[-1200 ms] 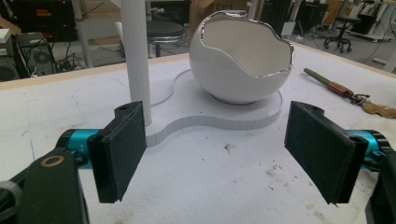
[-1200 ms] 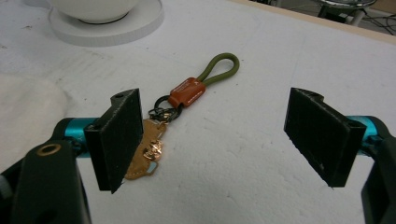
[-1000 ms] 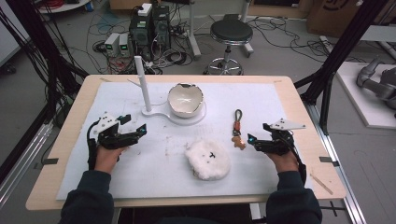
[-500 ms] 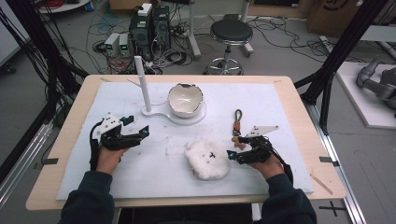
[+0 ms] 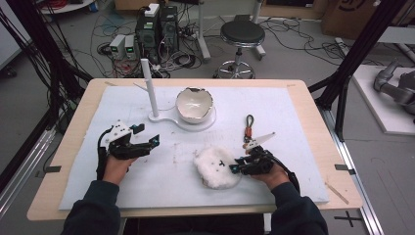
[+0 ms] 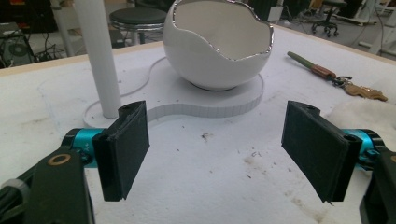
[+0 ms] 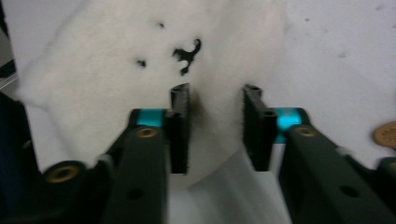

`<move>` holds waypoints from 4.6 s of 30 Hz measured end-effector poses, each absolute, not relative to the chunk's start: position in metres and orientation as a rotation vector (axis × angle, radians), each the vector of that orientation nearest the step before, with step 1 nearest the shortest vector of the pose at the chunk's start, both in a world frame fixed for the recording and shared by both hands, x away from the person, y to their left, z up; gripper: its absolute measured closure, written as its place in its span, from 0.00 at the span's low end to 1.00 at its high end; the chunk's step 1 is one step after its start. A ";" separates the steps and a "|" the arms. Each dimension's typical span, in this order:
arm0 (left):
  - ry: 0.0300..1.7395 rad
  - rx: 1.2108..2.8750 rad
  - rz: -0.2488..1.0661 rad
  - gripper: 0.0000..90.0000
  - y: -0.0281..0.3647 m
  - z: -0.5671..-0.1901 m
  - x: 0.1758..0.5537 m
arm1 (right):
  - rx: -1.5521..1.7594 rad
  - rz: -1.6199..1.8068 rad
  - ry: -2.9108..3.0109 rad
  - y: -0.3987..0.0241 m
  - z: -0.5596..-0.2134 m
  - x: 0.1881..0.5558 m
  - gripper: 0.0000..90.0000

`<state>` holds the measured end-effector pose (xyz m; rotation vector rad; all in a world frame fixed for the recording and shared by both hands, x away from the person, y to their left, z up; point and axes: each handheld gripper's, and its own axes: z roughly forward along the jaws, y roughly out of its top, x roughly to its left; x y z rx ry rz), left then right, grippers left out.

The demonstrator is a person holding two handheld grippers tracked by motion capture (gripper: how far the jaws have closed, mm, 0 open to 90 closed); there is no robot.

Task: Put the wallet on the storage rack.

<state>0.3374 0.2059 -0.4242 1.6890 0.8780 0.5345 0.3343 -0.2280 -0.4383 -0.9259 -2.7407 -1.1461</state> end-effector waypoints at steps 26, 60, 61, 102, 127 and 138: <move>0.613 1.863 0.066 0.31 0.129 -0.442 0.337 | -0.529 -1.659 -2.837 -0.199 -0.400 0.318 0.91; 0.565 1.912 0.069 0.65 0.122 -0.438 0.329 | -0.901 -1.817 -2.537 -0.214 -0.400 0.330 0.86; 0.583 1.903 0.085 0.60 0.124 -0.437 0.330 | -0.898 -1.815 -2.540 -0.215 -0.400 0.330 0.87; 0.839 1.705 0.378 0.47 0.185 -0.420 0.341 | -0.865 -1.900 -2.743 -0.181 -0.345 0.356 0.87; 0.965 1.598 0.496 0.30 0.232 -0.419 0.345 | -0.747 -1.732 -3.144 -0.122 -0.293 0.459 0.87; 0.972 1.598 0.487 0.30 0.233 -0.420 0.347 | -0.642 -1.358 -3.432 -0.123 -0.317 0.471 0.87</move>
